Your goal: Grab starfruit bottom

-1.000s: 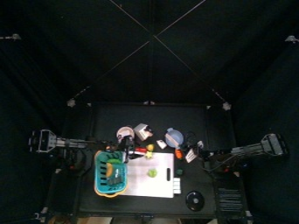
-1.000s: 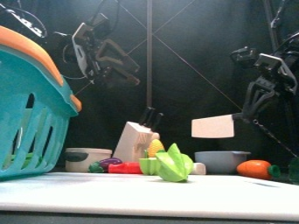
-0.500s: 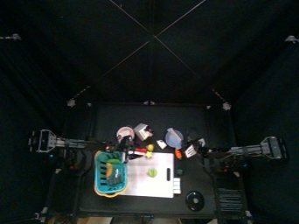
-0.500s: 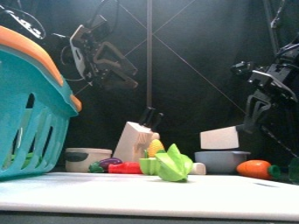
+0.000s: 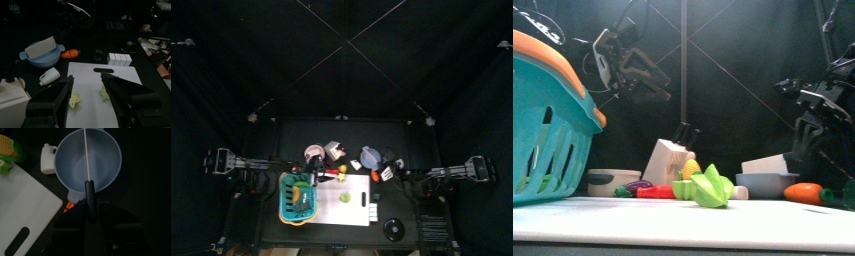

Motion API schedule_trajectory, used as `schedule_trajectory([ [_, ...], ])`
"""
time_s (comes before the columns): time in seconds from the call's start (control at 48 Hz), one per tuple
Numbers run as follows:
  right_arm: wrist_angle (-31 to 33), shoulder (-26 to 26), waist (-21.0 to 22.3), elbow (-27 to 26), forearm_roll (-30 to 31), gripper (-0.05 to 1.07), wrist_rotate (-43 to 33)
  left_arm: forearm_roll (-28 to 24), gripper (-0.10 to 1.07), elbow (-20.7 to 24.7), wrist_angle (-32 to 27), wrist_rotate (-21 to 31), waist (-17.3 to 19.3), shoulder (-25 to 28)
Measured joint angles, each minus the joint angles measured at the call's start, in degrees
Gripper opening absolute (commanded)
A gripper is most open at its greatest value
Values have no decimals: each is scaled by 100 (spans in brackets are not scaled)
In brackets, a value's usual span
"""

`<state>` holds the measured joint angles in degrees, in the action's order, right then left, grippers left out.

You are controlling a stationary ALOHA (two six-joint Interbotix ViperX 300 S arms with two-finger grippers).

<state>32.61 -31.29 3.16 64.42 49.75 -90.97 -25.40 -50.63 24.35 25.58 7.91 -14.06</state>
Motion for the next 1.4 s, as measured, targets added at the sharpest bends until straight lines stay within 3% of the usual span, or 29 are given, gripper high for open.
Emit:
schedule_trajectory([
  [0.271,-9,0,62,9,9,75,0,0,85,0,0,0,0,0],
  [1.042,9,-97,53,-343,132,75,-9,44,85,-149,-26,18,0,-132],
  [1.229,-44,-53,-211,-703,167,75,-9,132,85,-290,-114,18,-9,-387],
  [1.396,-158,237,-501,-949,211,74,-9,141,85,-413,-633,18,-9,-686],
])
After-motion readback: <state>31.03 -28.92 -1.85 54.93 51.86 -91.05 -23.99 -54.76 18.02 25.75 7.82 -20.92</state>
